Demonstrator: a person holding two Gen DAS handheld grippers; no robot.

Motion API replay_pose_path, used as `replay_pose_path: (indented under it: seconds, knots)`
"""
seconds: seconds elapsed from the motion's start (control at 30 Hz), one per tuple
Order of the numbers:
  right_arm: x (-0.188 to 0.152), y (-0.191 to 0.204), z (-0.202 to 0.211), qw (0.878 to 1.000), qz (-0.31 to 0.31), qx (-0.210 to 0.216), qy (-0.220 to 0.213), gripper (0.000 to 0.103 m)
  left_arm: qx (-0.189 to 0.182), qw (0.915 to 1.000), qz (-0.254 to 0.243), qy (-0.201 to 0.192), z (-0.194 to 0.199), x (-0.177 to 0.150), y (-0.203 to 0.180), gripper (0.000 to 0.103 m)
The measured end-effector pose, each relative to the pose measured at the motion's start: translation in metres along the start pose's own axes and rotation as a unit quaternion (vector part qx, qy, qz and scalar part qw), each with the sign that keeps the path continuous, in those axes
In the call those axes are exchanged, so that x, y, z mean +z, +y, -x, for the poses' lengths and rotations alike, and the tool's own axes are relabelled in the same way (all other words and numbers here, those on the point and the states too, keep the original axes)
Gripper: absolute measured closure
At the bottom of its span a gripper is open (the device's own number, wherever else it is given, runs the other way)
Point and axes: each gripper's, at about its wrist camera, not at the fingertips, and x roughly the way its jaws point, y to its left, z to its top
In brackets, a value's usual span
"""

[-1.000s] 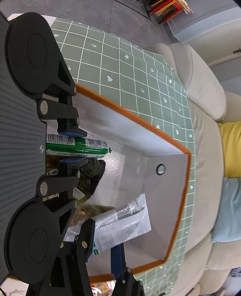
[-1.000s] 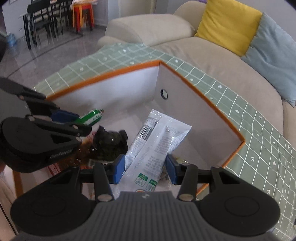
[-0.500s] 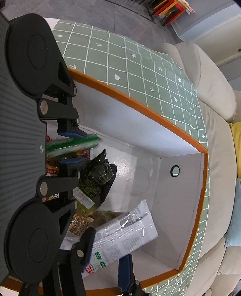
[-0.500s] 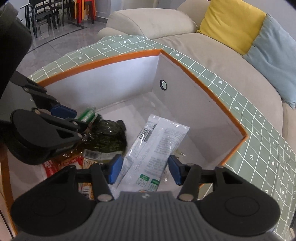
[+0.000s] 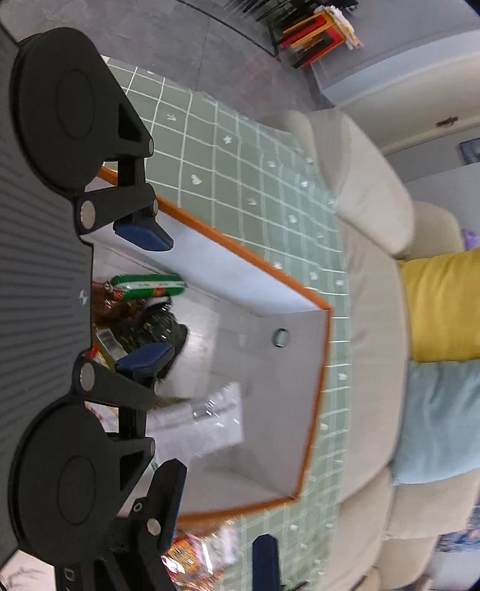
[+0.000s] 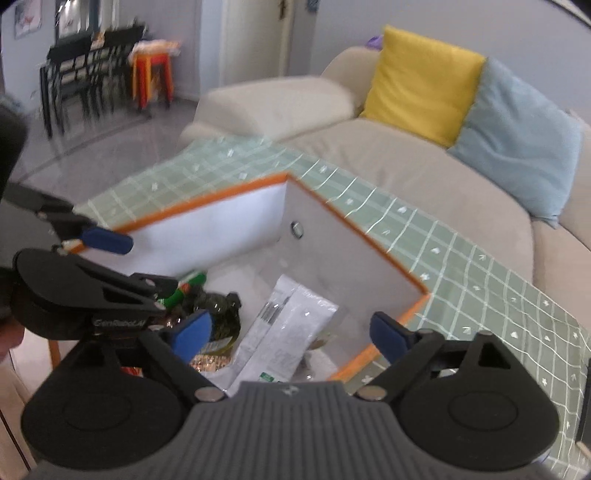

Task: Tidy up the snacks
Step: 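Move both tools back over the remaining snacks on the mat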

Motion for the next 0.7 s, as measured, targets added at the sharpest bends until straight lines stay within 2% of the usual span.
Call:
replay_pose_path:
  seconds: [0.07,0.23,0.37,0.57,0.7]
  knots:
    - [-0.006,-0.006,0.012,1.000,-0.017,-0.004,-0.014,0.007,-0.003,0.9996,0.006,-0.026,0.013,-0.001,-0.003,0.035]
    - [-0.032,-0.022,0.041,0.997,-0.057,-0.026,-0.042,0.007,-0.003,0.9966,0.018,-0.081,0.044,-0.006,-0.018,0.035]
    - [-0.056,-0.032,0.061,0.996,-0.065,-0.035,-0.051,0.006,-0.031,0.9929,0.010,-0.114,0.065,-0.013,-0.035,0.035]
    - [-0.097,-0.048,0.088,0.993,-0.085,-0.061,-0.051,0.006,-0.054,0.9890,-0.014,-0.137,0.084,-0.031,-0.069,0.035]
    - [-0.125,-0.061,0.103,0.989,-0.115,-0.078,-0.042,0.006,-0.063,0.9885,-0.023,-0.135,0.085,-0.048,-0.094,0.035]
